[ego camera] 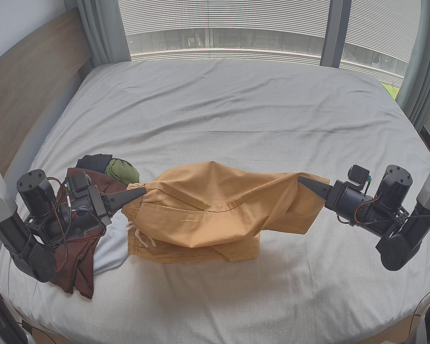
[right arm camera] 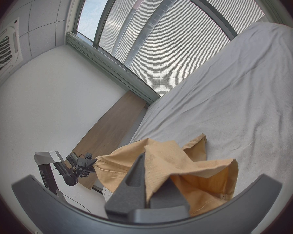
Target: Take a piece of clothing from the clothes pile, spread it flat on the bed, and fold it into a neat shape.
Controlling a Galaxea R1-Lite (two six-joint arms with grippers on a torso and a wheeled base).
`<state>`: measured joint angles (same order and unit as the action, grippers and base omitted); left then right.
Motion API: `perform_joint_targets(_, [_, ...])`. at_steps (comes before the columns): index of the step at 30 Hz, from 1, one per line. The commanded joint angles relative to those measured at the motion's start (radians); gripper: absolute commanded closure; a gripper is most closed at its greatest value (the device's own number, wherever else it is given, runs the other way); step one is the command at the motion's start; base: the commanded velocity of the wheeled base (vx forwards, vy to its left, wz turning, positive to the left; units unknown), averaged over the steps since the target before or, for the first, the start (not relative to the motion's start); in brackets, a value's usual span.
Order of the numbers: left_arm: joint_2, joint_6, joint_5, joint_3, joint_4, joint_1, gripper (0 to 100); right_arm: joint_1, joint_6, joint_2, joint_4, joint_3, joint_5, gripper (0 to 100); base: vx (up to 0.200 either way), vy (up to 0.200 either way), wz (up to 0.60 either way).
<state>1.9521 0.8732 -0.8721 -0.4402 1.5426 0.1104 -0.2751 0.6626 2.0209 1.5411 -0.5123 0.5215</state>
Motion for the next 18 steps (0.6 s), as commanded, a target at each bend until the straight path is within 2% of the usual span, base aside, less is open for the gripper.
perform_joint_targets(1, [-0.016,0.003,0.001,0.006,0.001,0.003,100,0.010,0.000,-0.028,0.001,0.000,0.000,100,0.000,0.000,0.00])
perform_joint_targets(18, [-0.065,0.006,0.001,0.015,0.001,0.002,100,0.025,0.002,-0.083,0.001,0.000,0.002,100,0.000,0.000,0.00])
